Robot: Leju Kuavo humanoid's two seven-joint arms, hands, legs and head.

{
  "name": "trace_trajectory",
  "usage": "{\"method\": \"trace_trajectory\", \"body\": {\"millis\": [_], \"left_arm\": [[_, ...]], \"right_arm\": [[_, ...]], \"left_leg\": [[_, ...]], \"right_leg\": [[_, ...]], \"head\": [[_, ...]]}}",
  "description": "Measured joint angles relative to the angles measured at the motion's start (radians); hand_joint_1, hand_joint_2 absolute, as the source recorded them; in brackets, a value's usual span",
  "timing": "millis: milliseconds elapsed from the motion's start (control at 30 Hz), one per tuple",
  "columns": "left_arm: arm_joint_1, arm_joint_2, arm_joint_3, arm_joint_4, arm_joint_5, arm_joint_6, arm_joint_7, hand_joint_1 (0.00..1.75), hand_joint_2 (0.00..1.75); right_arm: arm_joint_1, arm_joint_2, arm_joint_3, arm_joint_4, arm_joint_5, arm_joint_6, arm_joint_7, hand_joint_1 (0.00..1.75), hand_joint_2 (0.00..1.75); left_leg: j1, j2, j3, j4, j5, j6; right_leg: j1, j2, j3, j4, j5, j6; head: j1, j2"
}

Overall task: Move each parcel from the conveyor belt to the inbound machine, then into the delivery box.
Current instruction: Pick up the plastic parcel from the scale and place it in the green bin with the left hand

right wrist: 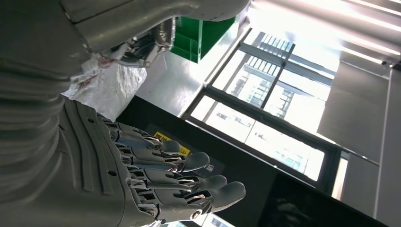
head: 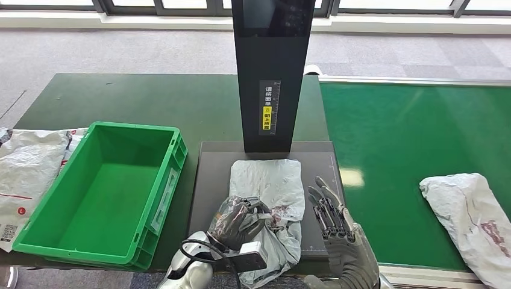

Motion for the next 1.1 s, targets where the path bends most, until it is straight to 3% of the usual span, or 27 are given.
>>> {"method": "trace_trajectory", "body": {"millis": [200, 367, 700, 1100], "left_arm": [[0.028, 0.004, 0.048, -0.151, 0.047, 0.145, -0.046, 1.75, 1.75], [0.057, 0.012, 0.097, -0.309, 0.103, 0.209, -0.082, 1.75, 1.75], [0.100, 0.026, 0.138, -0.459, 0.170, 0.276, -0.148, 1.75, 1.75], [0.114, 0.038, 0.140, -0.499, 0.170, 0.276, -0.150, 1.75, 1.75]], "right_arm": [[0.004, 0.000, 0.000, -0.006, 0.002, -0.002, 0.000, 0.00, 1.75], [0.002, 0.000, 0.004, -0.006, -0.018, -0.019, 0.000, 0.00, 1.75], [0.001, -0.005, 0.025, -0.006, -0.029, -0.037, 0.000, 0.00, 1.75], [0.001, -0.010, 0.032, -0.006, -0.029, -0.037, 0.000, 0.00, 1.75]], "left_leg": [[0.000, 0.000, 0.000, 0.000, 0.000, 0.000], [0.000, 0.000, 0.000, 0.000, 0.000, 0.000], [0.000, -0.001, -0.001, 0.000, 0.000, 0.000], [0.000, -0.001, -0.001, 0.000, 0.000, 0.000]], "right_leg": [[0.000, 0.000, 0.000, 0.000, 0.000, 0.000], [0.000, 0.000, 0.000, 0.000, 0.000, 0.000], [0.000, 0.000, 0.000, 0.000, 0.000, 0.000], [0.000, 0.000, 0.000, 0.000, 0.000, 0.000]], "head": [[0.000, 0.000], [0.000, 0.000], [0.000, 0.000], [0.000, 0.000]]}}
